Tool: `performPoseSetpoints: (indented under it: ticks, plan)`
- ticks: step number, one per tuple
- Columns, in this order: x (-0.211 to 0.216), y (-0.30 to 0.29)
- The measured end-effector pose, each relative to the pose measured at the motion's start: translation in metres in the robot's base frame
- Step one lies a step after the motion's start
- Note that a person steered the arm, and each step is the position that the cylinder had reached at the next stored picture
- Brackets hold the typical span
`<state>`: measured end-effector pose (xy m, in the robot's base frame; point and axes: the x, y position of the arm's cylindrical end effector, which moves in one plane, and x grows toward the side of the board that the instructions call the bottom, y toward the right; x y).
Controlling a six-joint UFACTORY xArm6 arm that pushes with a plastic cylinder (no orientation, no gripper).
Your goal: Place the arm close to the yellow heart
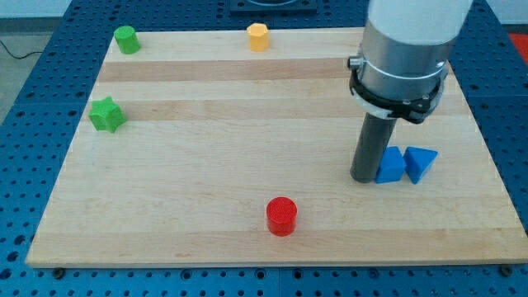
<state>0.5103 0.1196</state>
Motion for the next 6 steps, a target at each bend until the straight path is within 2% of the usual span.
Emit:
performPoseSetpoints:
  ticks: [1,2,3,4,6]
  plan:
    - [0.000,0.002]
    - [-0.019,-0.006]
    - [-0.075,-0.028]
    - [-0.084,-0.009]
    - [-0.060,0.107]
